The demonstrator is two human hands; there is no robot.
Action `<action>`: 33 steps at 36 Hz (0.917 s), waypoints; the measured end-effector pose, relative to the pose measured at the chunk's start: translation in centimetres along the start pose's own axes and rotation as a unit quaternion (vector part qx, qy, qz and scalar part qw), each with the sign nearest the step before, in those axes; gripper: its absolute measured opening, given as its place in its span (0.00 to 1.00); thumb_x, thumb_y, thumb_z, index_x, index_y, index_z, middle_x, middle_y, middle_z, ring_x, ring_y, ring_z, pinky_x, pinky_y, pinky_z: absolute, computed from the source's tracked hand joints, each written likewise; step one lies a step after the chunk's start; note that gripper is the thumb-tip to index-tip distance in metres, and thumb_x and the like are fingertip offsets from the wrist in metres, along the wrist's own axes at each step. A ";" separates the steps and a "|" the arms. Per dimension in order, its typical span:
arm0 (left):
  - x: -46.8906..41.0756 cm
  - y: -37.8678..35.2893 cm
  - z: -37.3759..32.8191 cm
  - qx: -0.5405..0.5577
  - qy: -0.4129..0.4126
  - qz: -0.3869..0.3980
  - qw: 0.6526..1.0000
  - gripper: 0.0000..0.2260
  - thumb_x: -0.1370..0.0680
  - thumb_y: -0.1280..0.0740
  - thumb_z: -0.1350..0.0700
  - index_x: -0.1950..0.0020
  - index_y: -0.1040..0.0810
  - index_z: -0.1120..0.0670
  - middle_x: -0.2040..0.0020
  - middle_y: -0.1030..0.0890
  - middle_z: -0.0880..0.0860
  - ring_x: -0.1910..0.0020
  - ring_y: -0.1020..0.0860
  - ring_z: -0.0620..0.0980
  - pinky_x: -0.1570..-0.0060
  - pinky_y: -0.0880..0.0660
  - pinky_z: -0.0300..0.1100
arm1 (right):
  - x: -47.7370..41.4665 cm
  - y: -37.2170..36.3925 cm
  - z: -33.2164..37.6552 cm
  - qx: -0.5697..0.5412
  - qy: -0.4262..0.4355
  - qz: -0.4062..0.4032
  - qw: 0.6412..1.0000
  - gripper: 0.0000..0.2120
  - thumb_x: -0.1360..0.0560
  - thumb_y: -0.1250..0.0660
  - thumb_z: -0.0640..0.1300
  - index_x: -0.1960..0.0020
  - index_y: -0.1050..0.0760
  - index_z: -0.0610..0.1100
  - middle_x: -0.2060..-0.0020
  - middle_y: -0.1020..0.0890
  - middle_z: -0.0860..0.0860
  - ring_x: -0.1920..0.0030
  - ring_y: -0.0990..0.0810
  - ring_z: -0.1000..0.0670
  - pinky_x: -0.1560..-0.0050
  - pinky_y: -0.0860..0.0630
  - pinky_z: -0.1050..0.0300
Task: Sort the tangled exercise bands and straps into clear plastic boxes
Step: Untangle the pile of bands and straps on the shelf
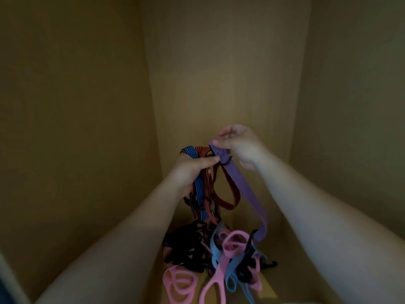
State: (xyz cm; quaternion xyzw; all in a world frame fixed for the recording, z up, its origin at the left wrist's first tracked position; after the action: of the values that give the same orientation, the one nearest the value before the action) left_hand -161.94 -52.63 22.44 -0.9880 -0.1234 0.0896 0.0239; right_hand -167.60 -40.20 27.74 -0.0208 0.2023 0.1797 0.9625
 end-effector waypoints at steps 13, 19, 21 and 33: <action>-0.6 0.0 2.2 -0.009 -0.028 -0.038 0.999 0.09 0.30 0.26 0.61 0.67 0.24 0.59 0.77 0.29 0.53 0.79 0.32 0.48 0.75 0.35 0.36 | 1.6 0.1 -3.7 0.006 -0.001 -0.009 1.000 0.04 0.28 0.30 0.30 0.55 0.23 0.36 0.70 0.21 0.52 0.74 0.26 0.62 0.69 0.28 0.70; -1.0 0.4 2.4 0.037 0.004 -0.033 0.999 0.09 0.29 0.26 0.61 0.67 0.24 0.58 0.78 0.29 0.52 0.78 0.33 0.50 0.73 0.35 0.38 | 3.4 0.6 -7.0 0.187 0.067 0.021 0.980 0.25 0.33 0.27 0.28 0.39 0.25 0.43 0.61 0.22 0.56 0.67 0.26 0.66 0.58 0.29 0.73; -0.8 0.0 2.4 0.031 0.010 -0.022 0.999 0.09 0.29 0.26 0.61 0.67 0.23 0.57 0.77 0.30 0.52 0.77 0.33 0.50 0.73 0.34 0.38 | 3.4 0.5 -7.1 0.206 0.108 0.001 0.973 0.23 0.32 0.29 0.27 0.39 0.24 0.39 0.58 0.21 0.54 0.64 0.25 0.69 0.55 0.30 0.74; 0.3 1.5 3.4 0.001 0.182 0.084 0.980 0.25 0.31 0.27 0.45 0.40 0.23 0.58 0.43 0.19 0.58 0.46 0.20 0.54 0.49 0.24 0.47 | 4.3 0.5 -4.3 0.335 0.016 0.256 0.907 0.16 0.25 0.32 0.36 0.41 0.21 0.51 0.49 0.18 0.55 0.47 0.21 0.57 0.38 0.30 0.62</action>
State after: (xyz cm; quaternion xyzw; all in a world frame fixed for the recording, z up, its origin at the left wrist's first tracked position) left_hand -161.87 -53.92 18.92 -0.9947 -0.0336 -0.0895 0.0388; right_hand -165.77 -38.79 22.08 0.3529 0.2643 0.3410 0.8302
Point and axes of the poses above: each hand's wrist, its own x-axis away from the middle knuckle, its own y-axis out of the back of the hand, z = x × y, the point moved 6 cm from there along -x, towards the middle knuckle
